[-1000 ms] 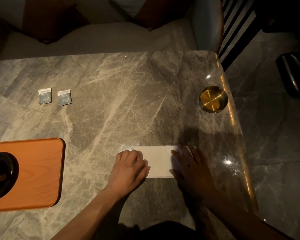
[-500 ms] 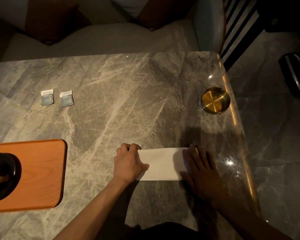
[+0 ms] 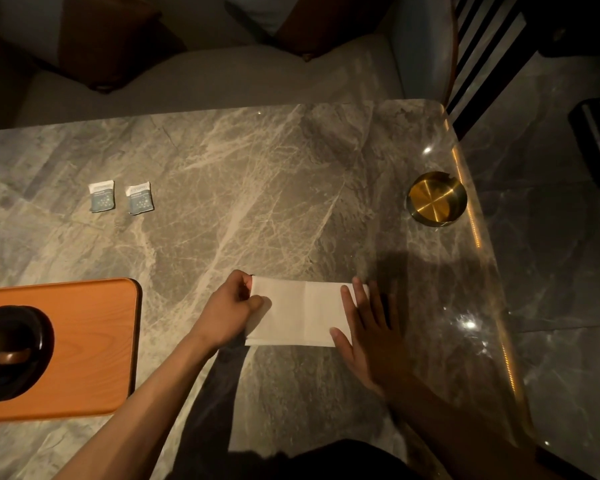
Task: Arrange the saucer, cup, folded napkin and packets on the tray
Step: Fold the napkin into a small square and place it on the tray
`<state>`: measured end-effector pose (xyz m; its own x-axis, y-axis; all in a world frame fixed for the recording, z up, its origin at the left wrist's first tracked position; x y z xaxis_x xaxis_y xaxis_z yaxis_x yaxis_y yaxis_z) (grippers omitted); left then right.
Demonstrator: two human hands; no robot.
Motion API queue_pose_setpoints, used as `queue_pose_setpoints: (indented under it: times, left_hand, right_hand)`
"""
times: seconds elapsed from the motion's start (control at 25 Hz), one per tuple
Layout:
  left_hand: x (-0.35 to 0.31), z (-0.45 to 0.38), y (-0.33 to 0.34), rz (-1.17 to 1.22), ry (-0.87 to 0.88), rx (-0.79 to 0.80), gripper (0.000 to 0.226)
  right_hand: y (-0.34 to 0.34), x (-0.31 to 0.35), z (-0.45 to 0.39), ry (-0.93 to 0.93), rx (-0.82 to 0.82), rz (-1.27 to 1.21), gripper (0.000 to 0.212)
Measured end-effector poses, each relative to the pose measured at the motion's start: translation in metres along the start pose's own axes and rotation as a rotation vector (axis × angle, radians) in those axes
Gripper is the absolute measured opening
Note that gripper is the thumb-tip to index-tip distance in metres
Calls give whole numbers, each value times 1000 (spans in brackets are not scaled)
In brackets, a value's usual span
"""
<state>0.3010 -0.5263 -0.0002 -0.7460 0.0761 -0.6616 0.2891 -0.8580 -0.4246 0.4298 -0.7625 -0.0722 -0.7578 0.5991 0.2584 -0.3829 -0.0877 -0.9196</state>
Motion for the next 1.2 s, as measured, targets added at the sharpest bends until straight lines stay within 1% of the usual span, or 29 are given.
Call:
queue_pose_setpoints:
  times: [0.08,0.16,0.28,0.4,0.56,0.72,0.92,1.08,1.2]
  left_hand:
    - [-8,11,2,-31,97,-56,22]
    - [-17,19,10,-5,168,-58,21]
    - [-32,26,27,28,216,-83,28]
    - [-47,29,45,-3,231,-113,36]
    - [-61,31,70,-93,236,-140,38]
    - [-71,30,95,-155,230,-137,40]
    - [-75,22,122,-235,210,-123,33]
    - [-76,13,140,-243,192,-87,31]
    - [-76,4,149,-260,167,-104,26]
  right_hand:
    - [1,8,-1,5,-14,-7,74]
    - [1,10,-2,2,-26,-25,74]
    - [-4,3,1,-5,-35,-51,78]
    - [-4,-15,18,-30,-37,-14,78]
    - [6,-37,47,-56,-18,-8,74]
    - [10,-42,55,-84,2,9,73]
    - [12,-42,55,-120,-6,34,71]
    - [15,-44,54,-131,2,95,68]
    - [18,-44,53,-131,7,123,71]
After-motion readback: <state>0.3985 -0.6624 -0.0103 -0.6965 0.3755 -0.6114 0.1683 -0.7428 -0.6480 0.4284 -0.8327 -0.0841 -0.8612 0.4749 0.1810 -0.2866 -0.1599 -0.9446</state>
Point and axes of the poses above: each hand's wrist, its own z-axis away from the middle knuckle, its own y-axis out of the palm, x = y × z, the point moved 1 cm from there along -z, towards the middle knuckle, and after that the axes turned 6 degrees about x, right-handed, at the moved point
